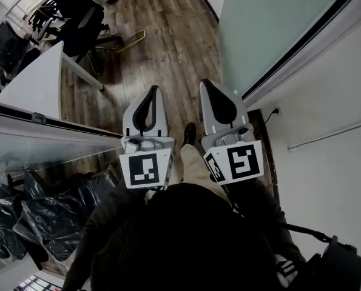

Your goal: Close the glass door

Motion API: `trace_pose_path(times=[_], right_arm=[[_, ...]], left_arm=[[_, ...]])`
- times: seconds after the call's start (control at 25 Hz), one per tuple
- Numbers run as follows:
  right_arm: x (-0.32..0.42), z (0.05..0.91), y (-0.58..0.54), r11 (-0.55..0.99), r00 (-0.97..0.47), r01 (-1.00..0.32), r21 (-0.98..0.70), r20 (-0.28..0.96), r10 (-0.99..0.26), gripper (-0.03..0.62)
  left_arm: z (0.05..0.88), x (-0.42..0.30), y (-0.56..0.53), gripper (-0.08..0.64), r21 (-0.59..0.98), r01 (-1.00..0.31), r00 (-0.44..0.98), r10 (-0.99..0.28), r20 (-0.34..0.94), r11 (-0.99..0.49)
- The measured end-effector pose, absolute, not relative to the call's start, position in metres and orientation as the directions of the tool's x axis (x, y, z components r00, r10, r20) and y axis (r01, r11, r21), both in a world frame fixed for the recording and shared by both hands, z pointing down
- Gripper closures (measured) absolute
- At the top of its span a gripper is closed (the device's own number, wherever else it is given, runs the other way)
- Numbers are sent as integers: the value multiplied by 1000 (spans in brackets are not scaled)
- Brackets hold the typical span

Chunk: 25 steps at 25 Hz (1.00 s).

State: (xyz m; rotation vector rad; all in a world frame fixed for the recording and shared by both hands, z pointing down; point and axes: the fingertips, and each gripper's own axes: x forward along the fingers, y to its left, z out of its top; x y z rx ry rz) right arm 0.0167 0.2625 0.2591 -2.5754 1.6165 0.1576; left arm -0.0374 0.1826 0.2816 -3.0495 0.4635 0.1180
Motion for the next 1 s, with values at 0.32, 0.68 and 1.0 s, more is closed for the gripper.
trace_pose_path(times=[0.32, 0.68, 1.0], right_arm=[[179, 267, 160, -427, 430, -903, -52, -133, -893, 591], [342, 248, 71, -448, 449, -893, -36, -132, -884, 591], [485, 229, -19, -476, 476, -879, -24, -92, -875, 591]], left_arm=[[279, 125, 81, 563, -49, -299, 952, -294, -89, -953], [263, 278, -15, 563, -38, -318, 945, -315, -85, -947], [239, 428, -107, 563, -3, -276, 959, -275, -71, -961]])
